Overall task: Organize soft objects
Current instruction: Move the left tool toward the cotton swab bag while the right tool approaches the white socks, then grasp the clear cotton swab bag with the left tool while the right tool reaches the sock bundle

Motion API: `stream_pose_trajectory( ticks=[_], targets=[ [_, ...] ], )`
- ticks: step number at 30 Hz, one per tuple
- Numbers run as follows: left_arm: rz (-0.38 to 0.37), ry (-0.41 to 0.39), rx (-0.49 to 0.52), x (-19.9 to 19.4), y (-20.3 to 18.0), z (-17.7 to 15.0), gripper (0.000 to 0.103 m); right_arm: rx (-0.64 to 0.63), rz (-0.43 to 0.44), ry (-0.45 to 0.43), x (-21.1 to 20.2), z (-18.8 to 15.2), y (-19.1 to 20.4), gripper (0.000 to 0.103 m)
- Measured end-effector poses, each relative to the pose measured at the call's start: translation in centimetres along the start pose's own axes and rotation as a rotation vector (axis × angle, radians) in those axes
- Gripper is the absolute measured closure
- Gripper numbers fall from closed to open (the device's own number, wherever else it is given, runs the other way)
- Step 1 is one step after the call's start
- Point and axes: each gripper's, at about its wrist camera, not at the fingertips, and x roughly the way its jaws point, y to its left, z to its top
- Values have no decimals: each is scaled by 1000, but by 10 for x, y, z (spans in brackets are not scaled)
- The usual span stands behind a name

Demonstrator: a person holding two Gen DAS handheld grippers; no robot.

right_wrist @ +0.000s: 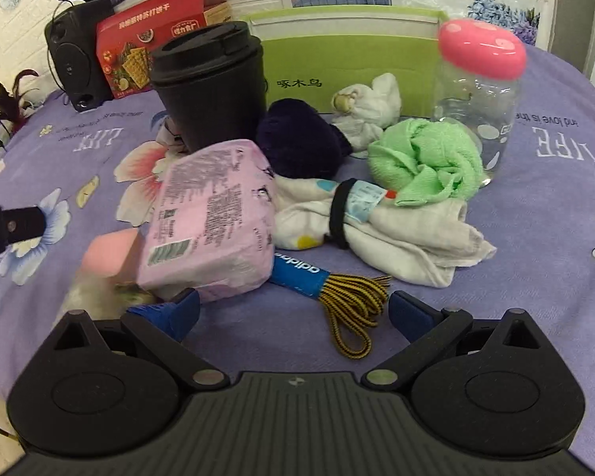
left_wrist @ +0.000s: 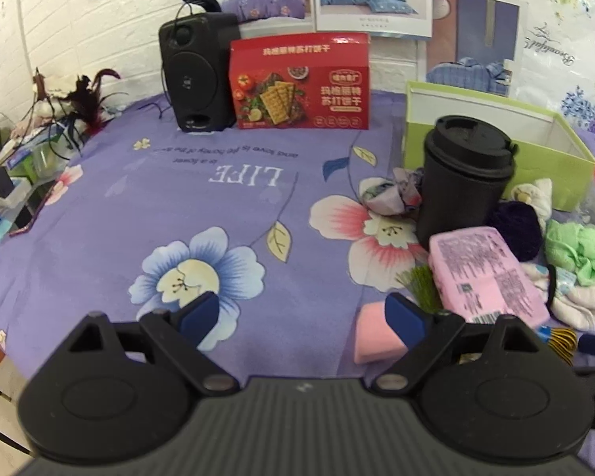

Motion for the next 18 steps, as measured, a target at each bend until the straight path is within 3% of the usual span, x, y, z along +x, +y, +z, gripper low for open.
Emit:
stream_pose_trajectory(
  ticks=[2, 5, 10, 12, 18],
  targets=[
    [-31, 2, 20, -5, -6, -4, 13, -33, -127, 4, 6, -7, -13, 14],
    [-54, -6, 58, -9, -17, -7, 13, 88, -146, -18, -3, -10, -62, 14],
    [-53, -3, 76, -7, -24, -7, 13, 236, -344, -23, -21, -20, -137, 14],
    [-54, 12, 75, -8, -21, -8, 13, 309, -308, -72, -36, -24, -149, 14],
    [-125, 37, 155, -39, -15, -32, 13, 212, -66, -118, -38, -17, -100, 14]
  ],
)
